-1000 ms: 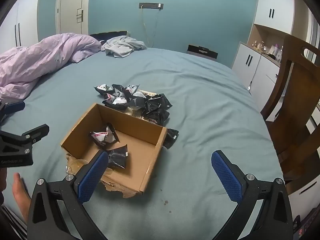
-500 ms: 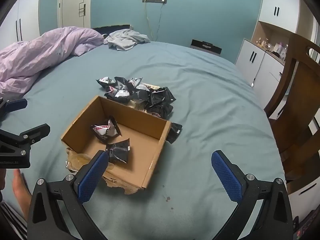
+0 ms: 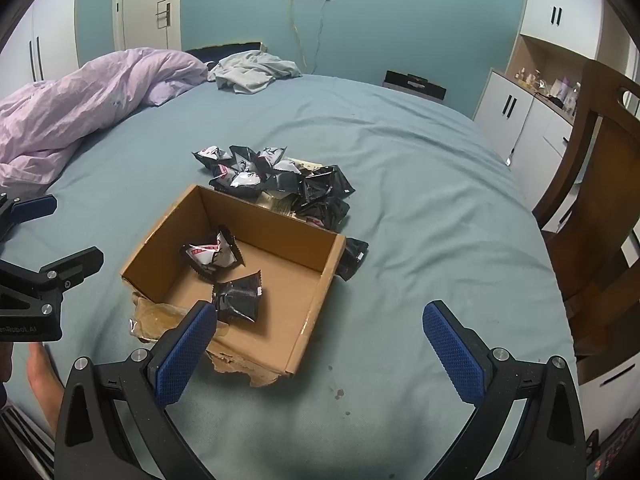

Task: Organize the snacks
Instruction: 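Move the right tool toward the pile of snack packets, then grasp a black snack packet from the pile with the right gripper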

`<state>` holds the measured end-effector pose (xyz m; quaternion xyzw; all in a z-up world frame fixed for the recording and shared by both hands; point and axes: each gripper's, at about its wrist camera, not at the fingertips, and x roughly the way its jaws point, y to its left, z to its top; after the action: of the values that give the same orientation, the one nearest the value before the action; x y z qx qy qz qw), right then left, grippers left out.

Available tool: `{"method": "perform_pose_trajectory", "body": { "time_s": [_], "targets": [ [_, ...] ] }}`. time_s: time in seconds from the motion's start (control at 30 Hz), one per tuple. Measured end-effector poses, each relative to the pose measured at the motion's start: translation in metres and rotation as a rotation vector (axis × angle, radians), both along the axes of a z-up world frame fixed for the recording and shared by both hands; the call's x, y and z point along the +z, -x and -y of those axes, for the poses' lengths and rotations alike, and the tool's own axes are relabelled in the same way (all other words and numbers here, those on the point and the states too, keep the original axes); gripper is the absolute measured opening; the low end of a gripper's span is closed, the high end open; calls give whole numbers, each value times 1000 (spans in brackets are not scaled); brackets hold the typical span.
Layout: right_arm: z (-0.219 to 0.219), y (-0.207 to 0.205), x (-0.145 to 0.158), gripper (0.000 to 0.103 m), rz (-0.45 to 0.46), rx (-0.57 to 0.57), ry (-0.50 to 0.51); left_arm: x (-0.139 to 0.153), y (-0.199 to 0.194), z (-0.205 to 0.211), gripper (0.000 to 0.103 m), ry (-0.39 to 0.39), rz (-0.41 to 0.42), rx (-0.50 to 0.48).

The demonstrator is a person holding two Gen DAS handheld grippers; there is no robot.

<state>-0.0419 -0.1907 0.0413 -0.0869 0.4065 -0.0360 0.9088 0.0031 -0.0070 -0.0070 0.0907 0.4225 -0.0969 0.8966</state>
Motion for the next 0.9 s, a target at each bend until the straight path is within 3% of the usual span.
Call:
{"method": "perform_pose_trajectory", "body": {
  "time_s": [0.4, 0.6, 0.77, 0.9],
  "targets": [
    [0, -1, 3, 103, -4, -2, -7, 0, 1, 6, 103, 11, -15, -23],
    [16, -7, 18, 103, 21, 25, -111, 1, 2, 7, 103, 10, -14, -27],
    [42, -40, 19, 103, 11, 1, -126, 0, 1, 8, 103, 3, -24, -36],
    [59, -83, 3, 103, -72, -48, -137, -1, -2, 9, 103, 7, -33, -37]
  ]
}}
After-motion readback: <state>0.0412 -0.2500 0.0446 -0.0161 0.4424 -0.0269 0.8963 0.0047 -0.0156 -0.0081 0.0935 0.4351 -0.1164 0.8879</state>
